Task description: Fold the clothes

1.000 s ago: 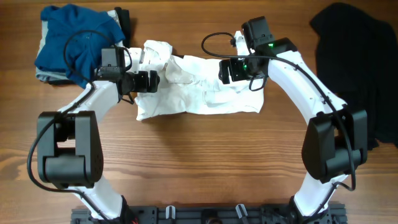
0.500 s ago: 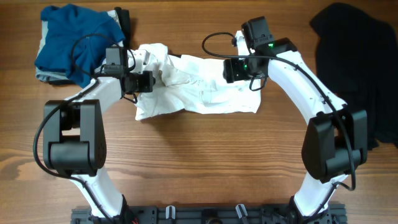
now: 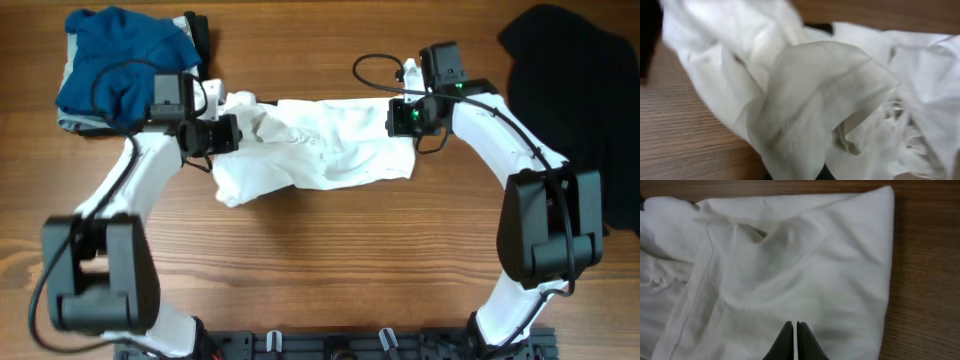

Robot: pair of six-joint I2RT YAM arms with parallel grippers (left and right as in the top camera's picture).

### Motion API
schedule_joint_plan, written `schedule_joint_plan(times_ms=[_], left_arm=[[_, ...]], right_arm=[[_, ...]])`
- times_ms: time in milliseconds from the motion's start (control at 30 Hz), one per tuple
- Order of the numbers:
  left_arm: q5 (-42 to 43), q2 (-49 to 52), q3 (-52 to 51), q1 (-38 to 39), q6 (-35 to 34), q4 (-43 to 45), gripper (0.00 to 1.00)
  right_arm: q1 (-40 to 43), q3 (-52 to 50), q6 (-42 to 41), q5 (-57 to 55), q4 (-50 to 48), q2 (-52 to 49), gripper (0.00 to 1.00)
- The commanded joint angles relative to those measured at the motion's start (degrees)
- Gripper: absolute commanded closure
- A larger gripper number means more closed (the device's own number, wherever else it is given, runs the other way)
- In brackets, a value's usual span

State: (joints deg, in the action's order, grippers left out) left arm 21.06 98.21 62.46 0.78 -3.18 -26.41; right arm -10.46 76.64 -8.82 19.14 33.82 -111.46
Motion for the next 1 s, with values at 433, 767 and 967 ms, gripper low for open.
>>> schedule_joint_plan(times_ms=[433, 767, 967], left_arm=[[-0.98, -3.15, 7.15, 17.07, -8.57, 2.51, 0.96], [-0.94, 8.44, 8.00, 27.47, -18.43, 20.00, 0.96], [-0.94, 11.32, 10.01, 30.77, -20.59, 23.71, 0.96]], right_arm=[[1.11, -1.36, -2.27, 7.37, -5.05, -12.09, 0.96], [1.11, -1.36, -2.29, 7.96, -5.05, -12.09, 0.96], [1.11, -1.33, -3.39, 8.28, -5.64, -12.09, 0.96]])
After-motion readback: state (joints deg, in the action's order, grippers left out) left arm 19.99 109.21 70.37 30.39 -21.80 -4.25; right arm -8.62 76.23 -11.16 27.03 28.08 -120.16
